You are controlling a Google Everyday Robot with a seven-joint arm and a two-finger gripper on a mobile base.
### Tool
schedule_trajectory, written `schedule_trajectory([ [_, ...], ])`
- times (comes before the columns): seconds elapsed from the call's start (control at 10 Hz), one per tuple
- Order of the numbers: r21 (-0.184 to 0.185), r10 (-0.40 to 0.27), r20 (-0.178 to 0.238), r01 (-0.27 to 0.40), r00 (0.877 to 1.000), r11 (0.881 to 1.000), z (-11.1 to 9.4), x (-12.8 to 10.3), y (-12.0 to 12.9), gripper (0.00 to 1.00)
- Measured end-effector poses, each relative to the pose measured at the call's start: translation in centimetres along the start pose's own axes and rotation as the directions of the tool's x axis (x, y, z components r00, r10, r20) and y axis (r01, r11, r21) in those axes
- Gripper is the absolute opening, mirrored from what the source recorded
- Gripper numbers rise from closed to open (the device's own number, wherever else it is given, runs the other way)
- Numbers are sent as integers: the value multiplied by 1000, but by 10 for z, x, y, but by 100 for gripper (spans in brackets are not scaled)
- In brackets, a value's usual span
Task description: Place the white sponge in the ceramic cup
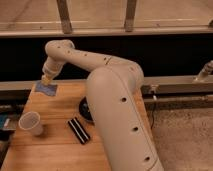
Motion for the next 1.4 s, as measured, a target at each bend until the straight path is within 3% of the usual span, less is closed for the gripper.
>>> schedule_trajectory([
  [0.5,-1,-1,-4,1,1000,1000,1,0,3,0],
  [0.7,-19,-20,-7,19,1000,1000,5,-2,7,0],
  [1.1,-93,-95,-7,94,995,991,21,-22,54,0],
  [1.4,-119,-137,-3,136,991,984,21,-29,86,0],
])
